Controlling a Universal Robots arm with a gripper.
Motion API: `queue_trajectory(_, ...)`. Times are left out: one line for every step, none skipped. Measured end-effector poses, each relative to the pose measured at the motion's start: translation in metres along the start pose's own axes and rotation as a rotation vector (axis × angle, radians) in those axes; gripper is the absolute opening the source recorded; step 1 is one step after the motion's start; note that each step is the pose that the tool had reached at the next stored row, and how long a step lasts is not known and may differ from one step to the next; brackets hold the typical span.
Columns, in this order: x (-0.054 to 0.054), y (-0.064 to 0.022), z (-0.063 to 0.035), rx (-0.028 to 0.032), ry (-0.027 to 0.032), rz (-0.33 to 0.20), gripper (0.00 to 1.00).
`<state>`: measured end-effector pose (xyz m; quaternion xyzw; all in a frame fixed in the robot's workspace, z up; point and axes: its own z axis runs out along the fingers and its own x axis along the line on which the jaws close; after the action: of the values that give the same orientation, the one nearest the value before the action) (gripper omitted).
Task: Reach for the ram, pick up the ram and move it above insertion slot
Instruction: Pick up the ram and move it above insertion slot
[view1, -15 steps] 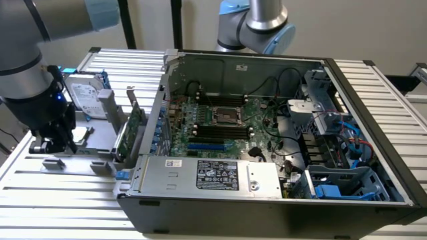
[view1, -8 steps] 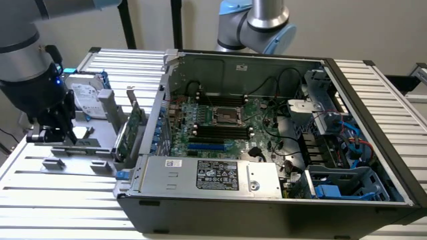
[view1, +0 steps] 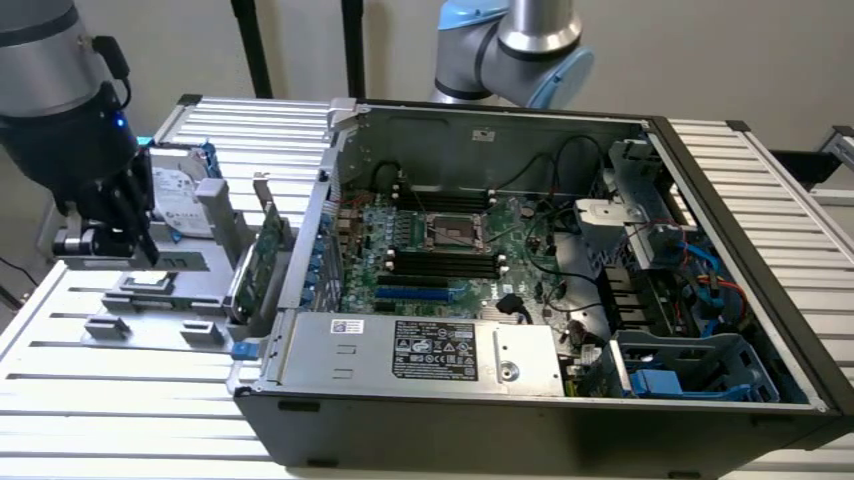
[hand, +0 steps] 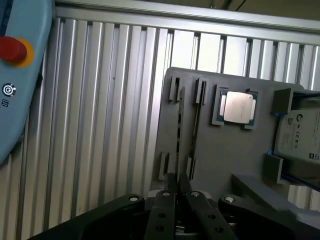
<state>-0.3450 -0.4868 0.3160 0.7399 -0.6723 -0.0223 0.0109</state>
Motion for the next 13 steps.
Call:
queue_trajectory(0.0,-0.0027,-0.0047,-0.0003,-0.0016,-0.002,0.14)
queue_trajectory(0.0,-0.0056,-0.0092,-0.0003,-0.0036,-0.004,0.14)
queue_trajectory(0.001,-0.0088,-0.0136,-0.0004,-0.0056,-0.006,0.14)
queue_trajectory(0.001,-0.0124,-0.0182,-0.0007,-0.0078,-0.008,0.14)
queue_trajectory(0.001,-0.0157,-0.0223,-0.0007,-0.0098,-0.009,0.14)
queue_trajectory(0.001,-0.0191,-0.0262,-0.0009,-0.0115,-0.011,0.14)
queue_trajectory(0.002,-0.0224,-0.0301,-0.0012,-0.0131,-0.013,0.14)
queue_trajectory(0.002,-0.0258,-0.0341,-0.0014,-0.0149,-0.014,0.14)
queue_trajectory(0.002,-0.0291,-0.038,-0.0015,-0.0167,-0.016,0.14)
queue_trajectory(0.003,-0.0326,-0.042,-0.0017,-0.0186,-0.017,0.14)
queue_trajectory(0.003,-0.0361,-0.0455,-0.0017,-0.0207,-0.019,0.14)
queue_trajectory(0.003,-0.0398,-0.0487,-0.0015,-0.0231,-0.021,0.14)
queue_trajectory(0.003,-0.0438,-0.0517,-0.0012,-0.0263,-0.022,0.14)
